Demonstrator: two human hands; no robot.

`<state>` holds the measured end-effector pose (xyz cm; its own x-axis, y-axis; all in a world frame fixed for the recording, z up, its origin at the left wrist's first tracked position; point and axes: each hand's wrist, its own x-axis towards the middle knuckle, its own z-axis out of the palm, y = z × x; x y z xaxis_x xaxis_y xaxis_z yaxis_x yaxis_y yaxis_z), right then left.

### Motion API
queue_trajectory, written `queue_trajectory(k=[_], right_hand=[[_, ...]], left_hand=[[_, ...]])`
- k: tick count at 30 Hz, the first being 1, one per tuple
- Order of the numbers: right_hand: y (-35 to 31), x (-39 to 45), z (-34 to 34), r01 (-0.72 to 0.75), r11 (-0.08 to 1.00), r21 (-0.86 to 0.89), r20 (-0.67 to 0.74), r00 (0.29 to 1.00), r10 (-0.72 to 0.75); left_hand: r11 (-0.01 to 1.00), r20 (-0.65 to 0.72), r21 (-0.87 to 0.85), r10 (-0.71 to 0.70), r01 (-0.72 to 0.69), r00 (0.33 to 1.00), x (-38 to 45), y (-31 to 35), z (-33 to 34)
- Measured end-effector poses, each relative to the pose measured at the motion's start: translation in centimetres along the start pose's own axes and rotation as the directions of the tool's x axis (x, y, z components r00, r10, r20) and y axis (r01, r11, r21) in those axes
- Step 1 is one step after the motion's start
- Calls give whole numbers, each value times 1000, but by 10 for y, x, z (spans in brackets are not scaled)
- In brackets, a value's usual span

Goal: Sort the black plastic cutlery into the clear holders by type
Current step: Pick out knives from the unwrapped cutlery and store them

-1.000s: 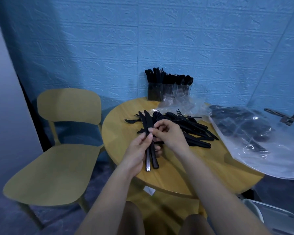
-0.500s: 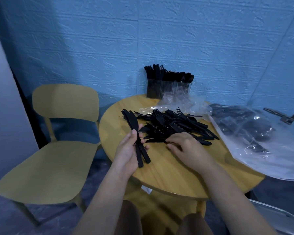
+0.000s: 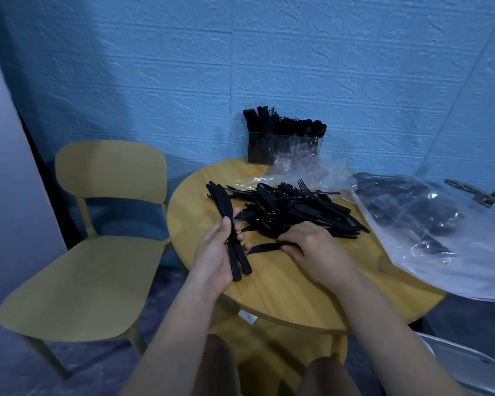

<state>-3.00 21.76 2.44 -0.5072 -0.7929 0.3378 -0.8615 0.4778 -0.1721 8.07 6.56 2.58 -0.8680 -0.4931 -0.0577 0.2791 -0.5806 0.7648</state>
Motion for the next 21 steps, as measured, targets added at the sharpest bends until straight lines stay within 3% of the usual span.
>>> queue_trajectory(k=[8,12,14,17,21], right_hand=[[-1,-1,2,-38,988,150,11,999,36],[-2,-3,-6,-71,926,370,-163,977,140],[-4,-2,-15,-97,809,580,-250,924,290],[-10,1,-29,-86,519,851,-214,845,490],[-24,17,-36,-111,371,922,-49,917,396]], left_hand=[[999,-21,-45,17,-18,1000,-1,1,-1],[997,-28,-71,27,-29,999,-2,2,-1],[998,-16,-63,30,-31,999,-2,2,0],[999,18,-37,18,-18,1000,-2,2,1],[1000,59,-24,-15,16,998,-2,3,3]])
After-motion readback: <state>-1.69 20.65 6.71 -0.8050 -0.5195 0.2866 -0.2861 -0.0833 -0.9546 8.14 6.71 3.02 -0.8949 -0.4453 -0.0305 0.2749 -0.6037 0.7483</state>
